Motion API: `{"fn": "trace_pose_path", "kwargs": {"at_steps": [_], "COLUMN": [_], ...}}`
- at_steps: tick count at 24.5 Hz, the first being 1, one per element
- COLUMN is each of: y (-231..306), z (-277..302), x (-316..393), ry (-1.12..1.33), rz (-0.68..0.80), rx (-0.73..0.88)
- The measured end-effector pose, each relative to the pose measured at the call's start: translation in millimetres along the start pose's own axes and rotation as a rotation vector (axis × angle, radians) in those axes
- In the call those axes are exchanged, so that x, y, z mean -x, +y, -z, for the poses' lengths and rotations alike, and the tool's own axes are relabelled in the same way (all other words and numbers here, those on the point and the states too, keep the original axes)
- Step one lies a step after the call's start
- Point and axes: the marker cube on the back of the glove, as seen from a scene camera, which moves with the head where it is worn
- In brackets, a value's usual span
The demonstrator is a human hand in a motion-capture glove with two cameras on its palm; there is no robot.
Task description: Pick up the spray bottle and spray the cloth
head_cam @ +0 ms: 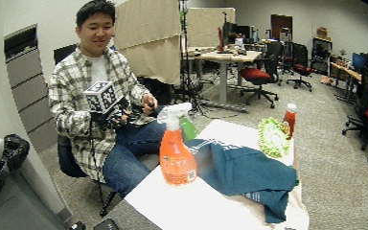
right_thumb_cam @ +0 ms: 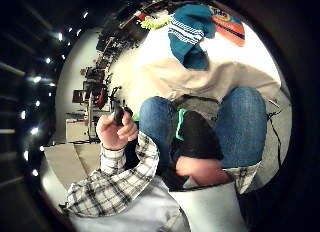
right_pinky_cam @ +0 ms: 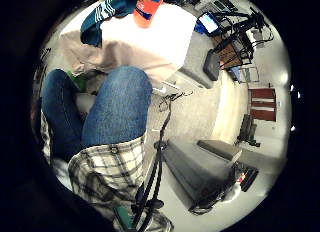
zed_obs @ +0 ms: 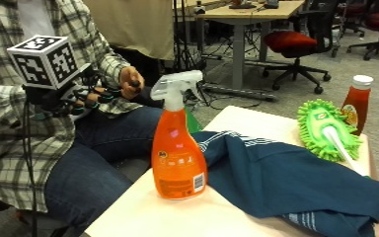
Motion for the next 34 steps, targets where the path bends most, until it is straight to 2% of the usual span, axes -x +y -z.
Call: {"fn": "trace_pose_path", "kwargs": {"at_steps": [21, 29, 34], "y": [-8.5, -32.7, -62.0], "z": [-3.1, 2.8, 12.1], "x": [-7.4, -22.9, -39.6], "ry": [-0.051, -0.206, -0.368], "rz": [-0.027, -0.071, -0.108], "rx": [-0.001, -0.029, -0.121]}}
